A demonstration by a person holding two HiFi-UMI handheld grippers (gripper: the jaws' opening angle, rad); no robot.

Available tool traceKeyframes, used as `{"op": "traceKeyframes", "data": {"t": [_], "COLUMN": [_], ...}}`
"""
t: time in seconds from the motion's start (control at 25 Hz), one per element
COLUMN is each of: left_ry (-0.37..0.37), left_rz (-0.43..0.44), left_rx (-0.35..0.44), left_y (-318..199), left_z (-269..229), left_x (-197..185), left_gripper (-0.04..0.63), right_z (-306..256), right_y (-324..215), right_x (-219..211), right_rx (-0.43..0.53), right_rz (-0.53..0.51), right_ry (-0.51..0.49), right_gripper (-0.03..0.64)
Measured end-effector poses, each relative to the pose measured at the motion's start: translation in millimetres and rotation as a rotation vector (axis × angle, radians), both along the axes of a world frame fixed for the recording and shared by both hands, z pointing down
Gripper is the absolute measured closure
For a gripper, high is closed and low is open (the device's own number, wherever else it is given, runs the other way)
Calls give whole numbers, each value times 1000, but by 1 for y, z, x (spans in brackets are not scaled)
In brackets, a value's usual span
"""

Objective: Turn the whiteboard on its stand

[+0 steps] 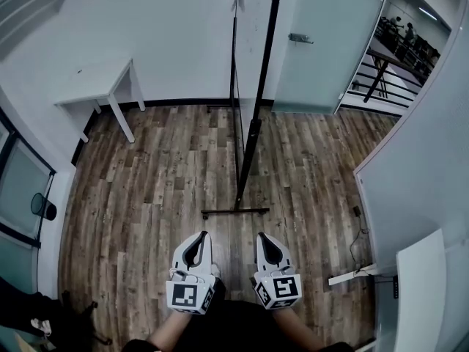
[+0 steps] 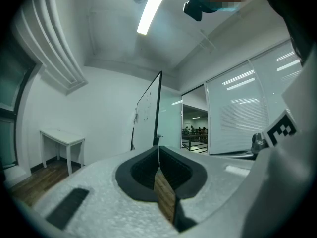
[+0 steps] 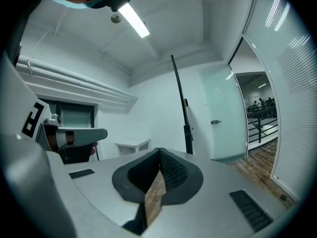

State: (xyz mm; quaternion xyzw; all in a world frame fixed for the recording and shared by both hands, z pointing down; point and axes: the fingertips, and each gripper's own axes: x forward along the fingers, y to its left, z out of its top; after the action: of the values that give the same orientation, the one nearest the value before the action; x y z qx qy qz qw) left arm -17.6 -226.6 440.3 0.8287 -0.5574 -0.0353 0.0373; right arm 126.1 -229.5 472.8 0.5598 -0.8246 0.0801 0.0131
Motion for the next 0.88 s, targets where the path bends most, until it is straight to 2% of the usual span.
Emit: {"op": "traceKeyframes", "data": {"t": [0.24, 0.44, 0.72, 0.88], "left_ry": [-8, 14, 39, 15], "left_rz": [79, 148, 180, 189], "left_rx": [-42, -49, -58, -77], "left_y": [-58, -99, -133, -149], "left_z": [6, 10, 16, 24], "left_x": [-5, -13, -20, -22], "left_gripper": [577, 577, 577, 577], "right_z": [1, 3, 16, 22], "right_y": [-63, -106, -147, -176], "right_x": [-13, -28, -34, -32], "right_rx": [-12, -10, -26, -20], "right_rz": [43, 76, 118, 131], "right_ry": [13, 34, 38, 39], "right_gripper": [604, 604, 603, 603]}}
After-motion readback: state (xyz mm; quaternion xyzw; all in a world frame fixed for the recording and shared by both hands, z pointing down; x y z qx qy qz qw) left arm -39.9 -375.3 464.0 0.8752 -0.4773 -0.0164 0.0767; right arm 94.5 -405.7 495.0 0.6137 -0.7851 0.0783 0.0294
